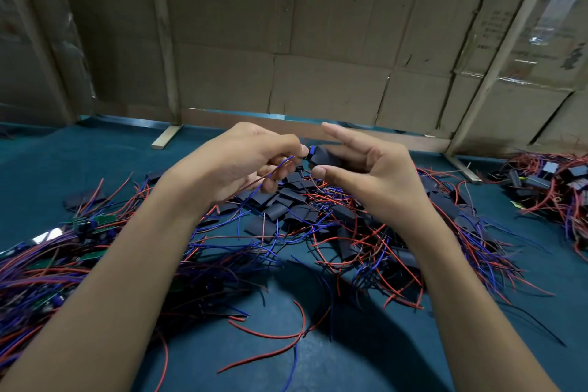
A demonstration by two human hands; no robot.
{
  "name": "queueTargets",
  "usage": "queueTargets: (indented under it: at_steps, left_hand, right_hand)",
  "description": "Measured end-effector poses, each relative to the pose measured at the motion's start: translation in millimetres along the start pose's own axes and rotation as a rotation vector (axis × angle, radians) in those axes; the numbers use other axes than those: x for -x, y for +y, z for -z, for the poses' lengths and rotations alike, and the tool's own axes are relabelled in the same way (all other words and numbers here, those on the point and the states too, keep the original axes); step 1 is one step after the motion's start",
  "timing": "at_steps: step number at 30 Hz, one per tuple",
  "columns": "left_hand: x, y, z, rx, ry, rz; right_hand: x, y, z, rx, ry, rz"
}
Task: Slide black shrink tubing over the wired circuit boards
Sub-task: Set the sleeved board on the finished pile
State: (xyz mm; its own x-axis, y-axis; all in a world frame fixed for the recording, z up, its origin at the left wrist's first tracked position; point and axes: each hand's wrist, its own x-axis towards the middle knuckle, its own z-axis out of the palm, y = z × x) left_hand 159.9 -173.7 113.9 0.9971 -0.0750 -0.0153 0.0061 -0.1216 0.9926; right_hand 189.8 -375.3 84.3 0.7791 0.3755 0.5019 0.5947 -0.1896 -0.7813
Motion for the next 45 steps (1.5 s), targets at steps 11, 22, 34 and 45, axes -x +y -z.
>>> queueTargets:
  at_steps: [11,22,34,45]
  left_hand:
    - [0,1,3,-0.008,-0.001,-0.009]
    - [6,0,10,-0.171,-0.064,-0.108]
    - [6,2,9,-0.441,0.013,-0.084]
    - [-1,-9,86,-0.680,0.275,-0.010]
  right_hand:
    - [0,2,1,-0.070,-0.029,0.019]
    - [-1,9,-2,0.186,-0.034,0.129]
    - [0,-5,-11,0.447,-0.145,0.229]
    - [-3,10,74,0.430,0.388,0.314]
